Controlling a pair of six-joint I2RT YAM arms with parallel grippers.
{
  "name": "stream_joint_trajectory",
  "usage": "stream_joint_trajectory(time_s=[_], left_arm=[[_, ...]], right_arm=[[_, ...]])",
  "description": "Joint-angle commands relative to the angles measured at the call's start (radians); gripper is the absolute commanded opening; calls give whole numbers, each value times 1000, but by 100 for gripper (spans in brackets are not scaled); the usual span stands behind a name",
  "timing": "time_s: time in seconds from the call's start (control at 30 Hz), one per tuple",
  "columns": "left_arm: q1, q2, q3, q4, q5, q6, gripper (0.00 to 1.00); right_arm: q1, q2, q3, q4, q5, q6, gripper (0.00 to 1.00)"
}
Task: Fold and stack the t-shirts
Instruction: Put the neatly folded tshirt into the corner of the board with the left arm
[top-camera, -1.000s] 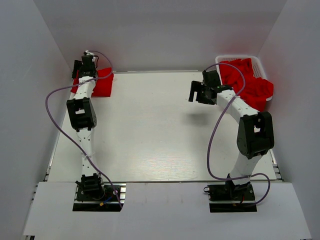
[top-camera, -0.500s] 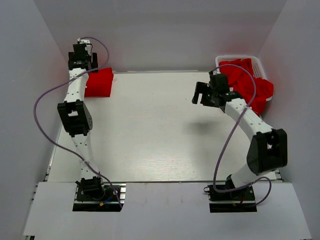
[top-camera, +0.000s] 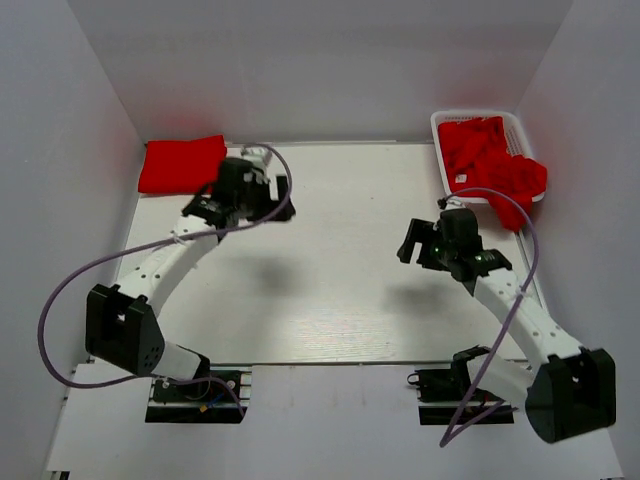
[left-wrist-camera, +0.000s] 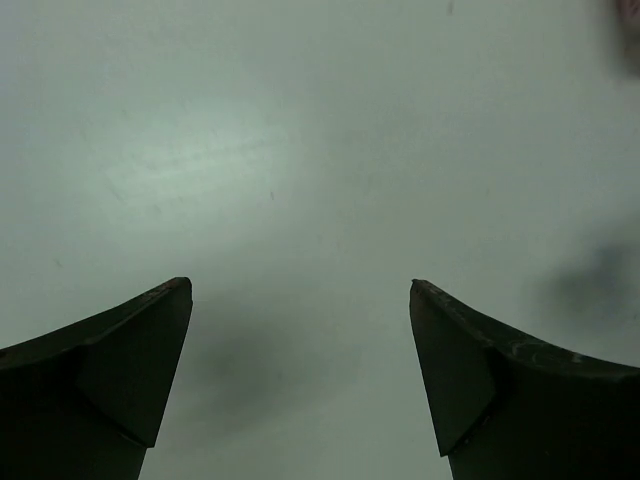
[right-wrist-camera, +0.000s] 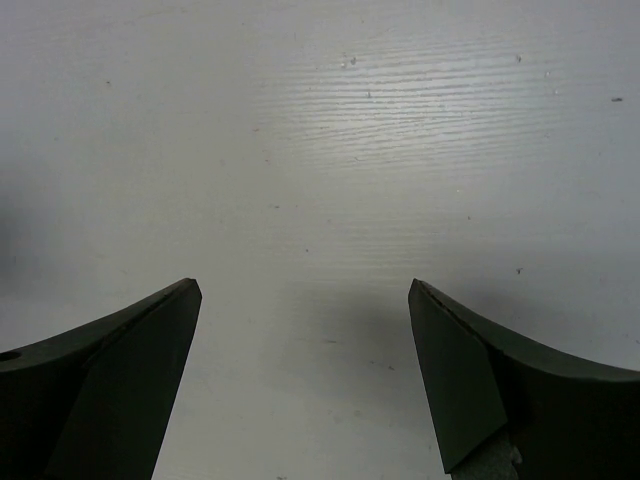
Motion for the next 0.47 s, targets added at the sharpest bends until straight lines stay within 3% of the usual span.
stream_joint_trajectory(time_s=[0.0,0.1,0.27,0.43], left_arm=[[-74,-46,-155,-12,-39,-103,100],[-133,-166,-330,70,-12,-149,100],[-190,-228,-299,-45,-188,-163,100],[-210,-231,-286,-56,-199,-163,100]], right_arm=[[-2,-122,-64,20,-8,17,90],[-1,-168,-106,-6,22,54,90],[1,-219,-150,9,-11,69,90],[-1,-280,-187,69,-62,67,90]])
